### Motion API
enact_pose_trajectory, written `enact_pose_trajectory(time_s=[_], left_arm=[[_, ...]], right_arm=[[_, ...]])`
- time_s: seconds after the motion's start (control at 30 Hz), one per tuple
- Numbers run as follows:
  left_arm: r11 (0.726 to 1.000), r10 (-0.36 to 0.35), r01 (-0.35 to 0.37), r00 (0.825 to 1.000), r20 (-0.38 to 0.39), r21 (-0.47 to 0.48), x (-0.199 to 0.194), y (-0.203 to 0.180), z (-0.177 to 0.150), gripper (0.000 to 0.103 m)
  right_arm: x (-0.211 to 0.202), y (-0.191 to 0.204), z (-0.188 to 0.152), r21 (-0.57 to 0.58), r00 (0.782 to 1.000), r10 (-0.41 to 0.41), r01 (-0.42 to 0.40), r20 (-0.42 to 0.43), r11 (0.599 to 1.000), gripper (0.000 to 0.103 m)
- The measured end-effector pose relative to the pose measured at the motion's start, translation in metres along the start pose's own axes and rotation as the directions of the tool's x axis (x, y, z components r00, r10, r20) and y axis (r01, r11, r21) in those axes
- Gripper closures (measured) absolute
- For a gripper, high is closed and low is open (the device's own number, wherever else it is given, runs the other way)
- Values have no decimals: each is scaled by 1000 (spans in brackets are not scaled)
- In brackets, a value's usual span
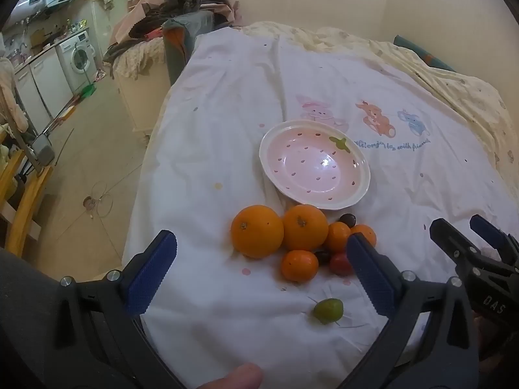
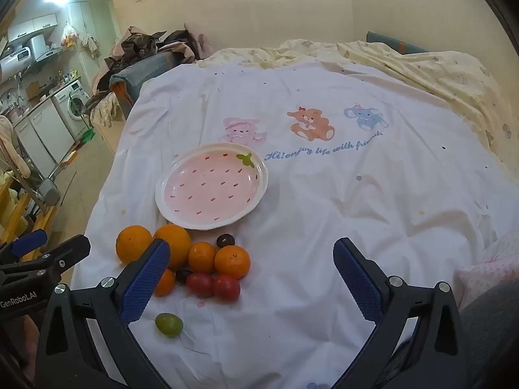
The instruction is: Organize fruits
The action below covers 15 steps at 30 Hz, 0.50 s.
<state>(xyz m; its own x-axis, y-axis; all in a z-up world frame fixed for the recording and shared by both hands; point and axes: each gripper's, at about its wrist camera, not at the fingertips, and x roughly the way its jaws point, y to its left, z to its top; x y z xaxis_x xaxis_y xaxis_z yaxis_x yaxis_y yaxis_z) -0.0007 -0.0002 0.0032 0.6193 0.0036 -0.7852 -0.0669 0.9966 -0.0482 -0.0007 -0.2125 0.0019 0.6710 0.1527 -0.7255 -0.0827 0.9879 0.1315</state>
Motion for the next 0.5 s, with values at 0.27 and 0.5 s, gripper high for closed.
enact_pose_trajectory(time_s=[0.27,0.5], left_arm=[[999,-8,9,1000,-19,39,3,-1,-1,0],[998,4,-4,1000,-4,65,1,-2,-1,0]], right_arm=[[0,4,-7,-59,1000,-27,27,7,998,0],[0,4,-8,-53,1000,-31,31,1,998,0]])
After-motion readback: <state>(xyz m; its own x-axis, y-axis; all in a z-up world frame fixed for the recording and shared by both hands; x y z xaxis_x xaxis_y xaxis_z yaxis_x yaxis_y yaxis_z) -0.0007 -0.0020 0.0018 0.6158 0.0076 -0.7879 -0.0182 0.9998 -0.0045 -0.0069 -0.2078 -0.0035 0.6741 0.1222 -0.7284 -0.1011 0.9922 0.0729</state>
